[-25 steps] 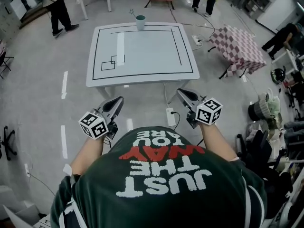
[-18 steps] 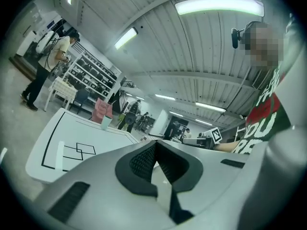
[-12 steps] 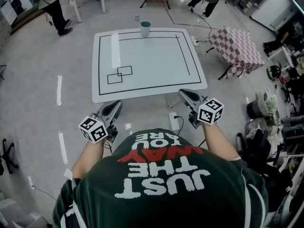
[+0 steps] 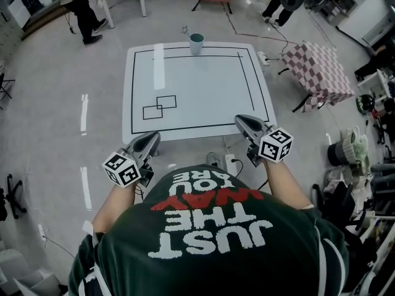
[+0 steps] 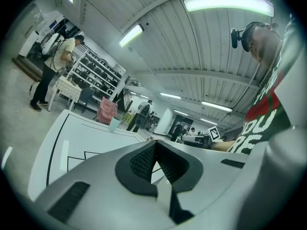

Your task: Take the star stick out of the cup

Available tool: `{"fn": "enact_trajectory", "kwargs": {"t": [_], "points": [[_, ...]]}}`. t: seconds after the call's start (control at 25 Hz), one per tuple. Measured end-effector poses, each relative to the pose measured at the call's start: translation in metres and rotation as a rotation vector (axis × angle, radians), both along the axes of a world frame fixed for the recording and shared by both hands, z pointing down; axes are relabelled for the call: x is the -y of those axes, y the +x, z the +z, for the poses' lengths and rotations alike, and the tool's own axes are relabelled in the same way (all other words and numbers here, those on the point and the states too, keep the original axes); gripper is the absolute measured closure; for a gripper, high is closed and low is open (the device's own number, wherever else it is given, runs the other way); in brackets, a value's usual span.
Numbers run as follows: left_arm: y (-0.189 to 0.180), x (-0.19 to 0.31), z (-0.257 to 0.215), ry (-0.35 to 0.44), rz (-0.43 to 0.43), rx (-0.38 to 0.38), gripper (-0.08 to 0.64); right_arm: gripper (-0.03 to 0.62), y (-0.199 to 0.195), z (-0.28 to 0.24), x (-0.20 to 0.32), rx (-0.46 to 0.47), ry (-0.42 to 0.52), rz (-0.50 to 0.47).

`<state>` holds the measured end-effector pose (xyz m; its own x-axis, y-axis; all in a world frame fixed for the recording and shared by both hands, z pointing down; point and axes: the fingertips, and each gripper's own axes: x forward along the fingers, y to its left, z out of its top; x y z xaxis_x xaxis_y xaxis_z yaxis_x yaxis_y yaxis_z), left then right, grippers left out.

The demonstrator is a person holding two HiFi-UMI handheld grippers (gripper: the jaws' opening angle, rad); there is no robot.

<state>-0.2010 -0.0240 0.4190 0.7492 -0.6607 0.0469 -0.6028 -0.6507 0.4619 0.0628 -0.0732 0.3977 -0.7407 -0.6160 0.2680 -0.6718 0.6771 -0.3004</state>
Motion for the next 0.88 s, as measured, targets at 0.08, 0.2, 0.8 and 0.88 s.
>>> {"fn": "enact_trajectory", "kwargs": {"t": [0.08,0.2,0.8,0.88], "points": [[0.009,0.021,0.002,0.000,-0.024,0.010,0.551,0.560,0.008,0.002,0.026,0.004,0.011,-0.025],[0.025,0.059,0.004,-0.003,-0.070,0.020,0.551,0.560,0.023,0.007,0.074,0.016,0.020,-0.057],[0.114,0.291,0.018,-0.036,-0.205,0.139,0.551,0.560,0.060,0.029,0.280,0.018,0.013,-0.267],[0.106,0.310,0.018,-0.033,-0.205,0.146,0.551,0.560,0.050,0.032,0.289,0.005,0.017,-0.258]]}}
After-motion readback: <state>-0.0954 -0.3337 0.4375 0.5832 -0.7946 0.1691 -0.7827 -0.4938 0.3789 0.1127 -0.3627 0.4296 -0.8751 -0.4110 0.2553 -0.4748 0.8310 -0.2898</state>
